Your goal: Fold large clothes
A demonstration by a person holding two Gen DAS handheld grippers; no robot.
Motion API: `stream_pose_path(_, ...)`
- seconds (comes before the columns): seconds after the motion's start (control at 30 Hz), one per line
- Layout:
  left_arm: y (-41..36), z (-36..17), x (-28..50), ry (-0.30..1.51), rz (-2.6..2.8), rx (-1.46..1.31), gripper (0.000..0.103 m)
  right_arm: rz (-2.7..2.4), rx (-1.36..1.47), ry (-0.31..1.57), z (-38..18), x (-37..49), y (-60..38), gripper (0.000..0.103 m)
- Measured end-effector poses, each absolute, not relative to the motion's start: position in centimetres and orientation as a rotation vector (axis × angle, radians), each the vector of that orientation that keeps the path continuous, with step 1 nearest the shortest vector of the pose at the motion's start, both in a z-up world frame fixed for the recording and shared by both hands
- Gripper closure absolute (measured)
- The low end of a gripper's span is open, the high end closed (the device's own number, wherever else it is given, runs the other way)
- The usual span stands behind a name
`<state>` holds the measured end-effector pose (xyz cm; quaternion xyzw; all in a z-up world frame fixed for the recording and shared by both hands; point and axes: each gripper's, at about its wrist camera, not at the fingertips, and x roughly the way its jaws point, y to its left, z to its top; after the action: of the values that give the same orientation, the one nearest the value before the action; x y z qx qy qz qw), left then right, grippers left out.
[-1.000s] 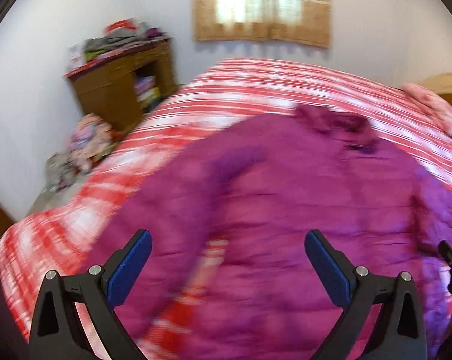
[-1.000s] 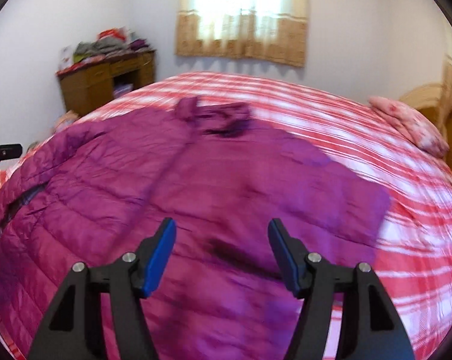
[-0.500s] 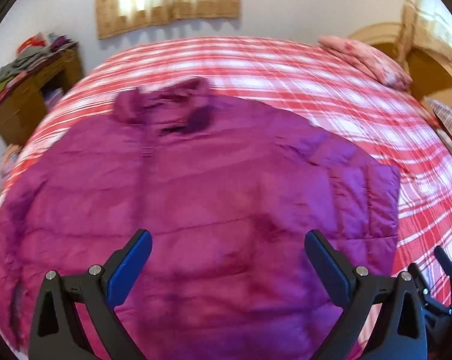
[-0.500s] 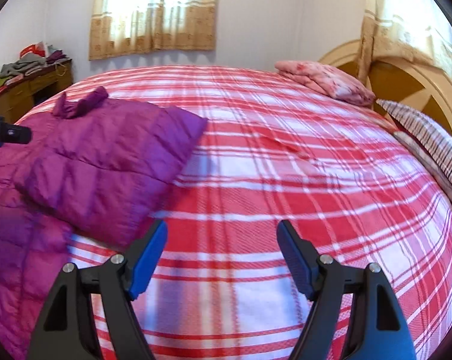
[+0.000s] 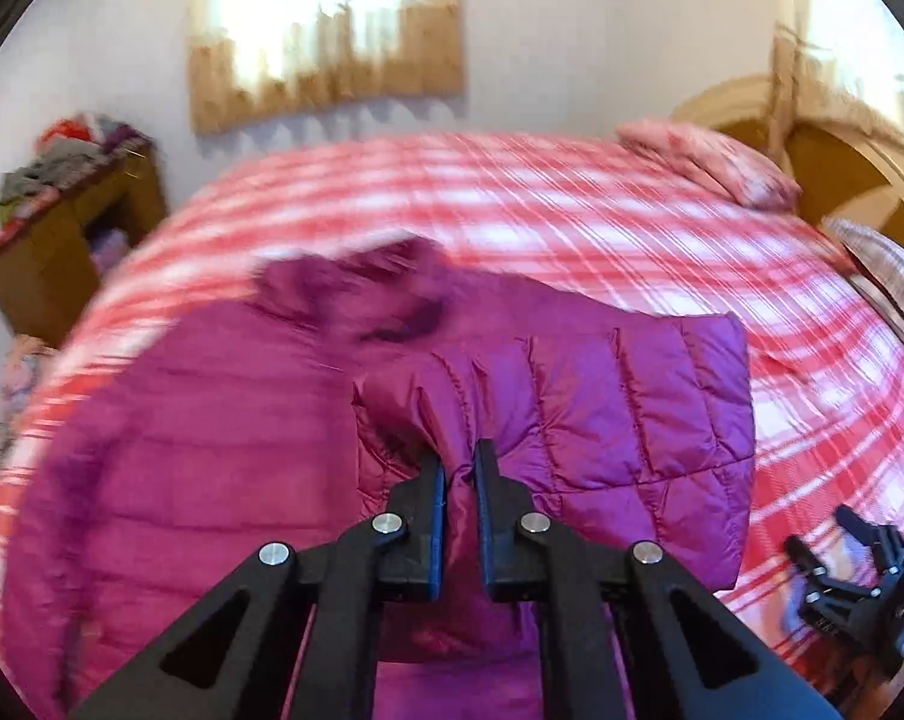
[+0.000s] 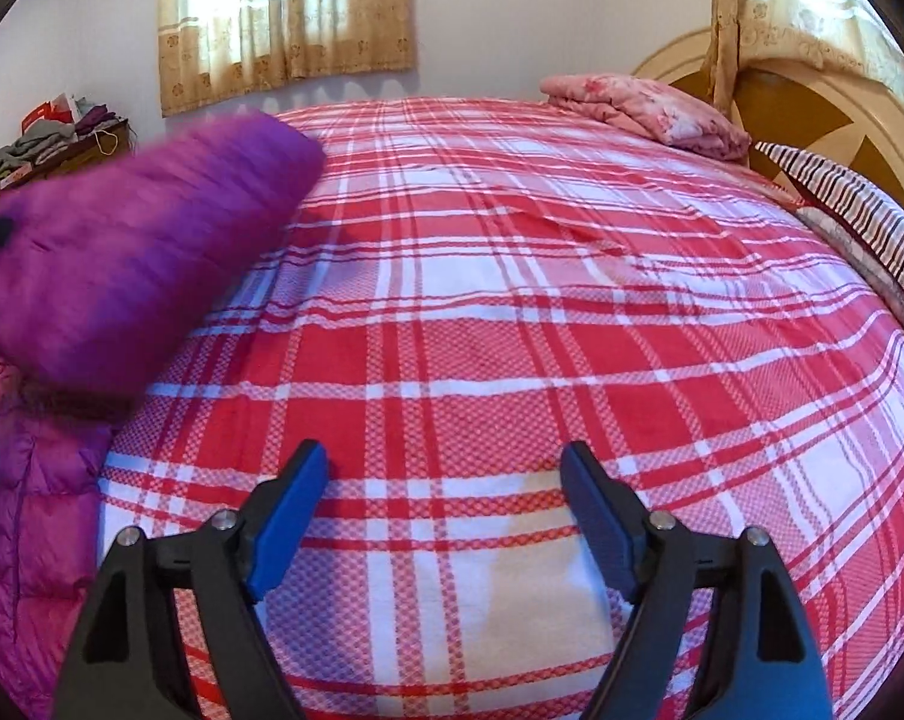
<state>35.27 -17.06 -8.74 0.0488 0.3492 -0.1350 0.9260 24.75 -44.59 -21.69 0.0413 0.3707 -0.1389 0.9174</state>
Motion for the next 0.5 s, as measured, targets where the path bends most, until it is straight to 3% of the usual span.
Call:
stream_pose_path(0.2, -8.8, -8.4, 34.6, 0.677, -0.119, 0.067, 0.095, -0.296, 0.069, 0.763, -21.9, 24.8, -44.4, 0.017)
stream_pose_path(0.5, -4.9, -15.5, 34.1, 0.795, -0.028, 0.093, 0.095, -0.312, 0.053, 0.768, -22.0, 25.0, -44.3, 0.015)
